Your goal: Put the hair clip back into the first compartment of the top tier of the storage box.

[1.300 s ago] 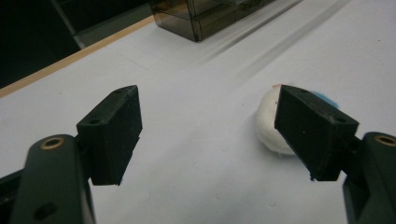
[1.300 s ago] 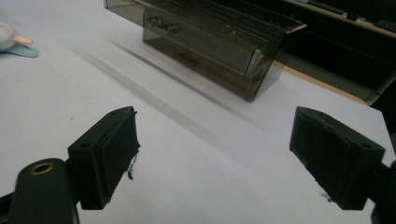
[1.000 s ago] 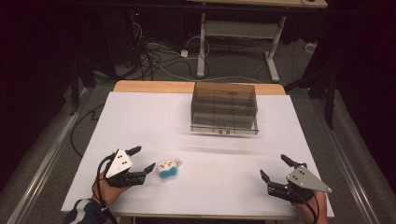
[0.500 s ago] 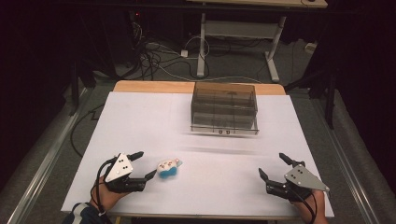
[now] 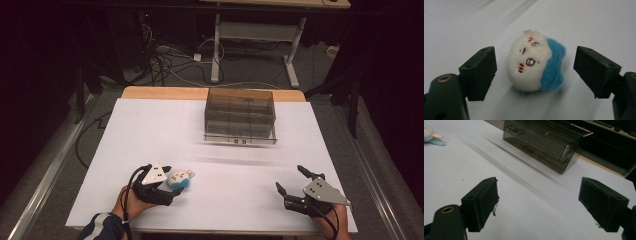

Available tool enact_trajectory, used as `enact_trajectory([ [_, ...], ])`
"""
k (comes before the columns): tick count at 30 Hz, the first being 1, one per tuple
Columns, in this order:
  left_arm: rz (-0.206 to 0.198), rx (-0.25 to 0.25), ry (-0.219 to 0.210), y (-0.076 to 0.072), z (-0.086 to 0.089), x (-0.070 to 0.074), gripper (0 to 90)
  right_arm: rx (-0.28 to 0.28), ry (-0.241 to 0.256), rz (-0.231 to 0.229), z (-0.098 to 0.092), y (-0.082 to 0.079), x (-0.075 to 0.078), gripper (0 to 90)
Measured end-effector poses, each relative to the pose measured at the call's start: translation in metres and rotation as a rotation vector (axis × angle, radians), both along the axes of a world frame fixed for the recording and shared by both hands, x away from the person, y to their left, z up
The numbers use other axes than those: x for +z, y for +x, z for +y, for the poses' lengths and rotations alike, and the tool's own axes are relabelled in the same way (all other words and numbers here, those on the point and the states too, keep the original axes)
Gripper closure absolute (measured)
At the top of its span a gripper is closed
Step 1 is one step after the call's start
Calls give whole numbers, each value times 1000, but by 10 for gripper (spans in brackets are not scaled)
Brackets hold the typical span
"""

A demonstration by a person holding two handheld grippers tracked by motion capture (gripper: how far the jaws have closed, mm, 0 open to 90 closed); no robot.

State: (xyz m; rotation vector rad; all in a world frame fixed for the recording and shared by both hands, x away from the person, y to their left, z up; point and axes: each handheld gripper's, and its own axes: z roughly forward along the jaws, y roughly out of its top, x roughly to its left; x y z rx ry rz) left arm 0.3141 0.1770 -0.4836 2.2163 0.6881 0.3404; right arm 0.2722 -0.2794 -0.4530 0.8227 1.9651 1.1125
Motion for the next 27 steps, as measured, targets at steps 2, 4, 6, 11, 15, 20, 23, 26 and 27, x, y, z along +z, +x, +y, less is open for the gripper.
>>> enact_trajectory([
  [2, 28, 2, 22, 2, -4, -3, 187, 3, -2, 2, 0, 0, 0, 168],
  [4, 41, -3, 50, 3, -7, -6, 215, 4, -15, 1, 0, 0, -1, 168],
  [6, 40, -2, 49, 3, -7, -5, 266, 12, -18, 1, 1, 0, -1, 170],
  [11, 12, 0, 42, 2, -3, -3, 394, 16, -31, -1, 2, 0, -2, 171],
  [15, -24, -17, 46, -3, -2, 0, 415, 13, -36, -5, 2, -1, -1, 171],
  [20, -66, -13, 31, -8, 3, 4, 423, 14, -27, -5, 1, -1, 0, 172],
  [23, -82, -9, 19, -10, 7, 7, 425, 16, -27, -7, 0, -2, 0, 171],
  [26, -95, -4, 12, -11, 9, 9, 425, 16, -27, -8, 0, -2, 0, 174],
  [27, -98, -2, 13, -11, 9, 9, 425, 15, -27, -6, -1, -1, 1, 176],
])
